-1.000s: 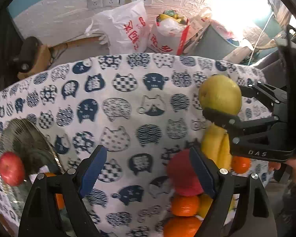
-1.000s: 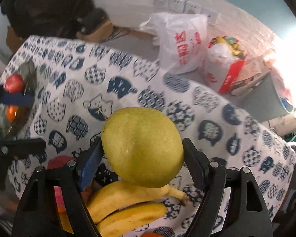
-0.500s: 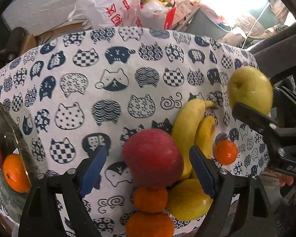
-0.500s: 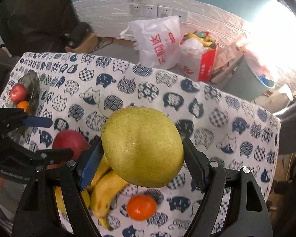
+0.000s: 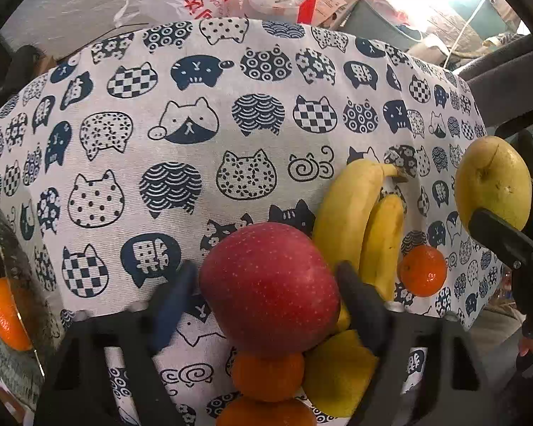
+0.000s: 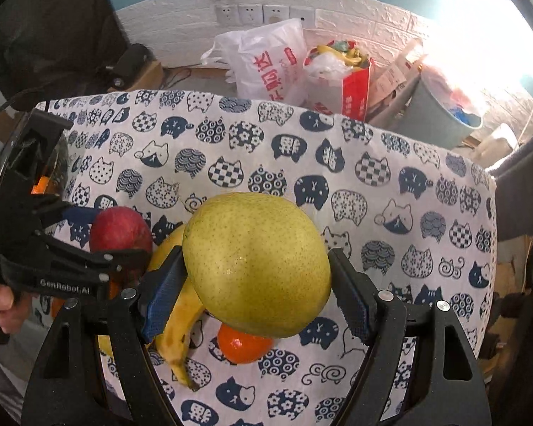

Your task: Organize fruits

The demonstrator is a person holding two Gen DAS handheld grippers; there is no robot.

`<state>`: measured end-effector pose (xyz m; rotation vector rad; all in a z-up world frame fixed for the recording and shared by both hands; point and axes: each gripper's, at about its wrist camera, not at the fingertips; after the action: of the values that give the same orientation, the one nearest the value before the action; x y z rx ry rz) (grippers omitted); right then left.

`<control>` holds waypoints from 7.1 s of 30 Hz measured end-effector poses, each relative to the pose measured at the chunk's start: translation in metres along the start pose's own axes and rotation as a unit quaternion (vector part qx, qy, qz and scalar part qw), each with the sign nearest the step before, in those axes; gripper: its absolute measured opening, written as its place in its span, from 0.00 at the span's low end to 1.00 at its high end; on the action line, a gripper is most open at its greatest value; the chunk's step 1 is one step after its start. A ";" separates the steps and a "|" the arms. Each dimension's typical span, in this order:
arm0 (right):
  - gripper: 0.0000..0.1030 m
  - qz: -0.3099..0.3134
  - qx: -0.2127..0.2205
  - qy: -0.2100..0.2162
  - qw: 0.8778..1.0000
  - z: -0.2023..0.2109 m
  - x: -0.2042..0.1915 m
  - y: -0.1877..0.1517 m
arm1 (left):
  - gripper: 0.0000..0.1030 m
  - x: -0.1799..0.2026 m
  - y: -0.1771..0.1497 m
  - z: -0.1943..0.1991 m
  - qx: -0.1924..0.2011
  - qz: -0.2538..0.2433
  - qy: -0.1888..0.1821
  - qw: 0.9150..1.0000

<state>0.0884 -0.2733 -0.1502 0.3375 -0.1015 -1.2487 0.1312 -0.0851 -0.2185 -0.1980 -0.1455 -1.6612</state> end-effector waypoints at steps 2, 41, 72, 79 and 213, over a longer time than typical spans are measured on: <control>0.77 0.003 -0.001 0.000 1.000 -0.001 -0.001 -0.001 | 0.72 0.001 0.001 -0.001 0.004 0.000 0.000 1.000; 0.74 0.055 0.054 0.030 0.997 0.034 -0.072 0.034 | 0.72 -0.022 -0.052 0.103 0.137 -0.042 0.066 0.987; 0.66 0.051 -0.019 0.084 0.995 -0.021 -0.116 0.075 | 0.72 -0.085 -0.082 0.110 0.131 0.021 0.039 0.990; 0.70 0.073 -0.020 0.091 0.993 -0.025 -0.141 0.085 | 0.72 -0.097 -0.090 0.124 0.142 0.032 0.030 0.989; 0.75 0.026 0.029 -0.020 0.999 0.070 -0.076 0.001 | 0.84 -0.025 -0.131 0.130 0.129 -0.025 0.062 0.989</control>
<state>0.0467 -0.2157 -0.0758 0.3584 -0.1791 -1.2020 0.0092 -0.0202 -0.0945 0.1065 -0.2707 -1.6812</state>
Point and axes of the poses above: each gripper's, at about its wrist camera, not at the fingertips, and z roughly against the way its jaws point, x to its right, y to its top, and after that the axes turned 7 degrees about -x, right-handed
